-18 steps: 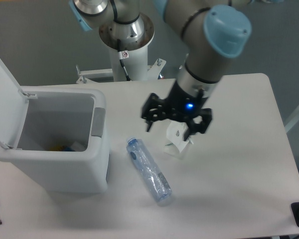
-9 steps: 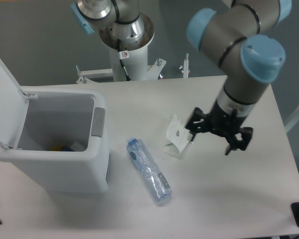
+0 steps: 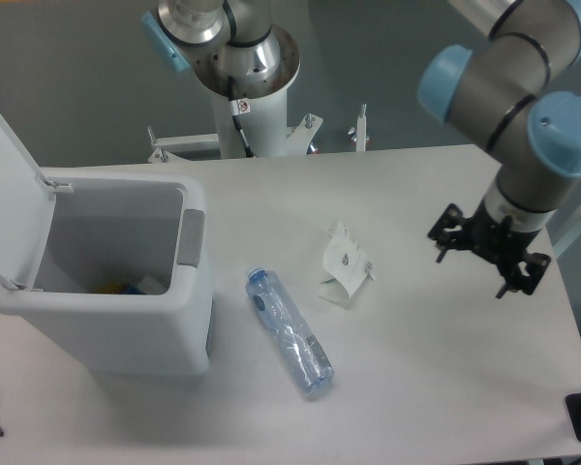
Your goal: Open the trash can
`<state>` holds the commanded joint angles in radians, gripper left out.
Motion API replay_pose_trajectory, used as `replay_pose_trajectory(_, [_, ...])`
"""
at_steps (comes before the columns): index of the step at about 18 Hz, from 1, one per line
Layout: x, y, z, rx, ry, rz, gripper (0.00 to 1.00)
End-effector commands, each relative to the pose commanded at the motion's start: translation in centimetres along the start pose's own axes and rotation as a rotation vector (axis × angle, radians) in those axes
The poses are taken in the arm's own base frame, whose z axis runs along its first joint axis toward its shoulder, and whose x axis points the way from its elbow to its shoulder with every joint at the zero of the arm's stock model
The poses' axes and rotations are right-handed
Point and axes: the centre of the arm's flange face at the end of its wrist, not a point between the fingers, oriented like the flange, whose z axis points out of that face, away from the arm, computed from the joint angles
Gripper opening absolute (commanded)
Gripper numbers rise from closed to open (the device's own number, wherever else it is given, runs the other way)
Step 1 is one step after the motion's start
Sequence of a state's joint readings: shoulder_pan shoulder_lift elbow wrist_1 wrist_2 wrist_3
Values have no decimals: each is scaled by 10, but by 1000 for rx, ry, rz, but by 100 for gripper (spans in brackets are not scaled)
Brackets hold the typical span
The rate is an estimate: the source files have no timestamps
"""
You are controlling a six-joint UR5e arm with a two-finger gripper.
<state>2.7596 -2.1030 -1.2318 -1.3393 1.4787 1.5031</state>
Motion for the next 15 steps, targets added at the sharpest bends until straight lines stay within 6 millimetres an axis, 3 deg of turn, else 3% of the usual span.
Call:
replay_pose_trajectory(3, [-11, 5, 13, -48, -38, 7, 100])
replay_pose_trajectory(7, [-19, 3, 8, -75, -66, 16, 100])
replay_pose_trajectory(15, [-12, 3, 19, -76, -48, 73, 100])
